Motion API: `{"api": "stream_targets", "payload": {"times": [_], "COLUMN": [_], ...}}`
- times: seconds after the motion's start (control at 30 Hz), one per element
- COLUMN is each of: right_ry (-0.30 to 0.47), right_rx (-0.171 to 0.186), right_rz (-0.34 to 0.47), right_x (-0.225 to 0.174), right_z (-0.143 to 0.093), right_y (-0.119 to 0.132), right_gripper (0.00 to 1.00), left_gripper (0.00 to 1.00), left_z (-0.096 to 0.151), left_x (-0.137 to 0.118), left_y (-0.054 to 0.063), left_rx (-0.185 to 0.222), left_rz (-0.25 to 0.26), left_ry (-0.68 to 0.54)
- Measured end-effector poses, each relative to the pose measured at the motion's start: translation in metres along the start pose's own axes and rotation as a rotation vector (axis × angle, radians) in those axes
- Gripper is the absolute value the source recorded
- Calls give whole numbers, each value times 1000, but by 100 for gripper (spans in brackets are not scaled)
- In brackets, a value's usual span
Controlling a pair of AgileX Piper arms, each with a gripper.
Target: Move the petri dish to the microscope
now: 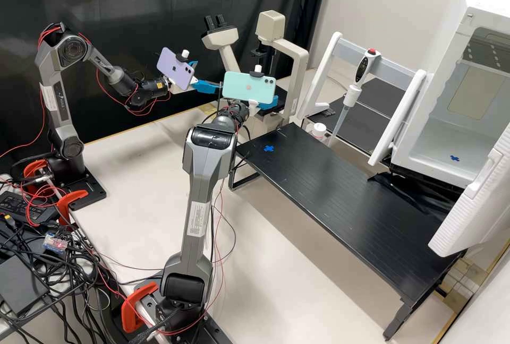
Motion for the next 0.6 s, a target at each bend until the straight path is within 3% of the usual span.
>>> {"api": "stream_targets", "payload": {"times": [0.23, 0.4, 0.6], "right_ry": [-25, -17, -34], "right_rx": [24, -8, -20], "right_rz": [-27, -24, -55], "right_x": [16, 21, 29], "right_z": [-2, -11, -17], "right_y": [-6, -8, -15], "right_gripper": [0, 0, 0], "left_gripper": [100, 100, 100], "left_z": [0, 0, 0], "left_x": [0, 0, 0], "left_y": [0, 0, 0], "left_rx": [0, 0, 0], "left_rz": [0, 0, 0], "left_ry": [0, 0, 0]}}
